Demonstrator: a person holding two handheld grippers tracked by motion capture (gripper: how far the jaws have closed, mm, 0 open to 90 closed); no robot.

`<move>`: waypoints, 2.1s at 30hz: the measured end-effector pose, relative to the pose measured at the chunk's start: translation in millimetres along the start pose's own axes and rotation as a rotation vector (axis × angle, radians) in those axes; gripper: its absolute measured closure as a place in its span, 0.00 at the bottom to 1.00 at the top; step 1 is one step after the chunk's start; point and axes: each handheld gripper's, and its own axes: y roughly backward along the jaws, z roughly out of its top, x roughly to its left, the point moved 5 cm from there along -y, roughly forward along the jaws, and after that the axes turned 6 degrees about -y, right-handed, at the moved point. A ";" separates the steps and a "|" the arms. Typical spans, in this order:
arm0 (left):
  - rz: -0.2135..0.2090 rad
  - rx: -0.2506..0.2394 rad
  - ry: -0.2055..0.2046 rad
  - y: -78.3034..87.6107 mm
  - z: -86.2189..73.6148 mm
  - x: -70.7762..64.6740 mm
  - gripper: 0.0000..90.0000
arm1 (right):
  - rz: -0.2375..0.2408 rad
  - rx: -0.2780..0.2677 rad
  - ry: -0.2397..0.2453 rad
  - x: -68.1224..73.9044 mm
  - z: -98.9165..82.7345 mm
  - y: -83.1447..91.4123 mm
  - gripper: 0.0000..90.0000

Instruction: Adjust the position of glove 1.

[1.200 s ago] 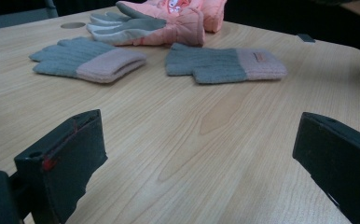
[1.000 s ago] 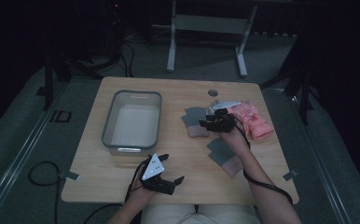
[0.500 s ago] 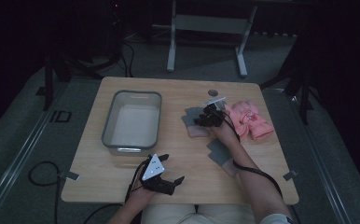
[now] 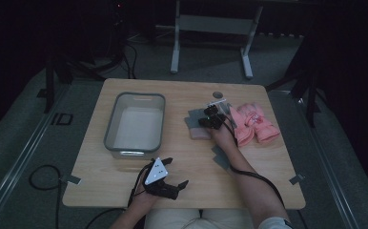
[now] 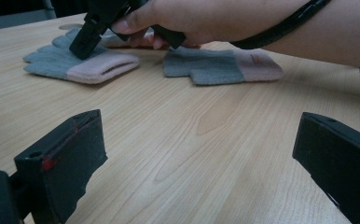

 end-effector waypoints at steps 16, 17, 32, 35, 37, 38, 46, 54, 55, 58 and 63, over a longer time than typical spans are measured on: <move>0.008 -0.001 -0.004 0.5 0.0 0.1 0.02 | 0.101 -0.222 -0.056 70.6 -25.6 123.6 0.95; 0.010 -0.001 -0.004 0.5 0.0 0.1 0.02 | 0.102 -0.230 -0.063 74.2 -30.8 129.7 0.95; 0.010 -0.005 -0.009 0.6 0.1 -0.4 0.02 | 0.107 -0.161 -0.111 101.5 -113.2 113.9 0.95; 0.009 -0.005 -0.012 0.6 0.1 -0.6 0.02 | 0.113 -0.141 -0.133 99.7 -117.9 102.6 0.94; 0.012 -0.005 -0.015 0.4 0.2 -1.2 0.02 | 0.116 -0.144 -0.133 100.8 -120.0 97.8 0.94; 0.010 -0.005 -0.019 0.4 0.3 -1.5 0.02 | 0.115 -0.143 -0.134 101.4 -121.7 94.9 0.94; 0.007 -0.006 -0.014 0.5 0.2 -1.4 0.02 | 0.087 -0.130 -0.144 99.9 -133.0 77.8 0.93; 0.007 -0.004 -0.014 0.2 0.2 -1.3 0.02 | 0.139 -0.134 -0.193 95.7 -127.7 87.1 0.80; 0.006 -0.003 -0.013 0.2 0.2 -1.3 0.02 | 0.143 -0.126 -0.185 94.5 -125.3 89.9 0.77; 0.005 -0.004 -0.013 0.4 0.2 -1.2 0.02 | 0.144 -0.143 -0.163 90.1 -119.0 99.2 0.77; 0.005 -0.007 -0.008 0.6 0.2 -0.7 0.02 | 0.149 -0.216 -0.041 71.0 -94.8 133.9 0.75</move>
